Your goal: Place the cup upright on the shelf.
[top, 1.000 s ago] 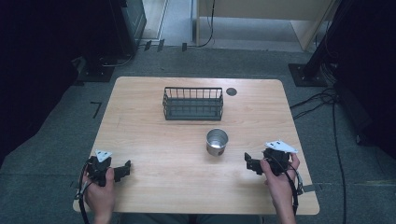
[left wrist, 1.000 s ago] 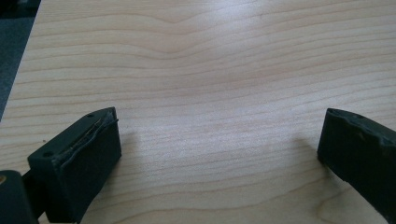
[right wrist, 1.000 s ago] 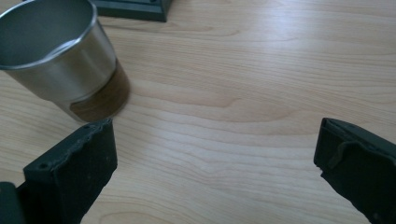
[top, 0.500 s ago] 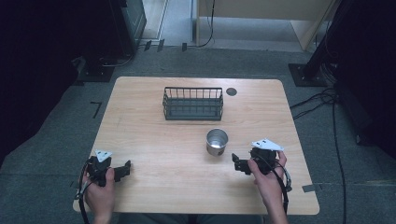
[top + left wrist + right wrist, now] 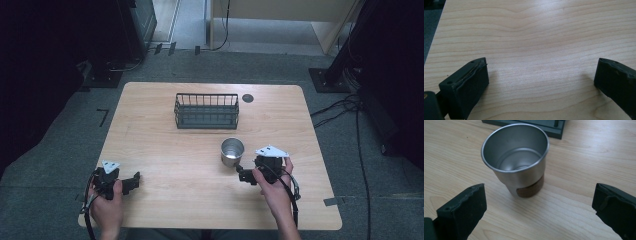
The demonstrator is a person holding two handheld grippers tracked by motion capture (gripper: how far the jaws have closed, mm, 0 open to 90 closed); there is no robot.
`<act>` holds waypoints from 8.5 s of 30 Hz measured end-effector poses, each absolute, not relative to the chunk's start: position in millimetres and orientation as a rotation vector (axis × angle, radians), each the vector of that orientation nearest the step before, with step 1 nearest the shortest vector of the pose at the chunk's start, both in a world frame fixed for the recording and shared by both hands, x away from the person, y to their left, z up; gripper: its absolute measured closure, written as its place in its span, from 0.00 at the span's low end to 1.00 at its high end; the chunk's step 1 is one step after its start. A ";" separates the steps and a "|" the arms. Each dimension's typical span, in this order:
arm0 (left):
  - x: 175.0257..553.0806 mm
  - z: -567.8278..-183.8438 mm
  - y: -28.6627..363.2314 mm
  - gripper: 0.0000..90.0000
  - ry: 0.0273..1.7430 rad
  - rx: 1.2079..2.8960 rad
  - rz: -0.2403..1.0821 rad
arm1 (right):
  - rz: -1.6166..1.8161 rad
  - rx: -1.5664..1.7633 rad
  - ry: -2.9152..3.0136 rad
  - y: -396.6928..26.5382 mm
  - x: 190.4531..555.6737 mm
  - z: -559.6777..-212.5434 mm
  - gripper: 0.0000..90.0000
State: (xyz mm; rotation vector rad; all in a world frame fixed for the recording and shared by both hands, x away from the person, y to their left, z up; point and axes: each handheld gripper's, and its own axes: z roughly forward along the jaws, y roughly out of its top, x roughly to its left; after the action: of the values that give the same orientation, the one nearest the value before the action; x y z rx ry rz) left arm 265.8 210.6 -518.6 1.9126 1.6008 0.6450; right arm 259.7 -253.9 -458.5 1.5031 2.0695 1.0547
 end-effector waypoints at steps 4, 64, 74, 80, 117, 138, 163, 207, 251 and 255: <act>265.9 -518.6 210.6 0.00 1.601 1.913 0.645 | 1.053 1.488 2.083 -245.1 262.8 -457.0 0.00; 265.9 -518.6 210.6 0.00 1.601 1.913 0.645 | 0.906 1.486 2.060 -192.5 312.2 -463.8 0.20; 265.9 -518.6 210.6 0.00 1.601 1.912 0.645 | 0.945 1.440 2.090 -190.4 318.1 -446.2 0.20; 265.9 -518.6 210.5 0.00 1.602 1.910 0.645 | 0.961 1.419 2.092 -187.7 321.4 -437.7 0.20; 265.9 -518.6 210.5 0.00 1.602 1.911 0.645 | 1.011 1.330 2.100 -170.7 373.4 -376.8 0.20; 265.9 -518.6 210.5 0.00 1.602 1.912 0.645 | 0.985 1.368 2.050 -168.9 423.9 -366.0 0.20; 265.9 -518.6 210.5 0.00 1.602 1.911 0.644 | 0.941 1.418 2.000 -168.9 478.7 -371.0 0.20; 265.9 -518.7 210.3 0.00 1.599 1.911 0.643 | 0.944 1.438 1.993 -173.0 478.7 -429.8 0.20; 265.9 -518.6 210.3 0.00 1.599 1.912 0.643 | 1.004 1.507 1.998 -231.3 407.6 -404.7 0.00; 265.9 -518.6 210.2 0.00 1.599 1.911 0.643 | 1.022 1.508 1.991 -241.3 398.0 -409.9 0.00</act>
State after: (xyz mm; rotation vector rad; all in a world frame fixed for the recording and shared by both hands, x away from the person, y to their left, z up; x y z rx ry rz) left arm 265.9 210.2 -518.6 1.9113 1.5986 0.6429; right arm 398.0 -241.3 -409.9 1.5077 1.9910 1.0216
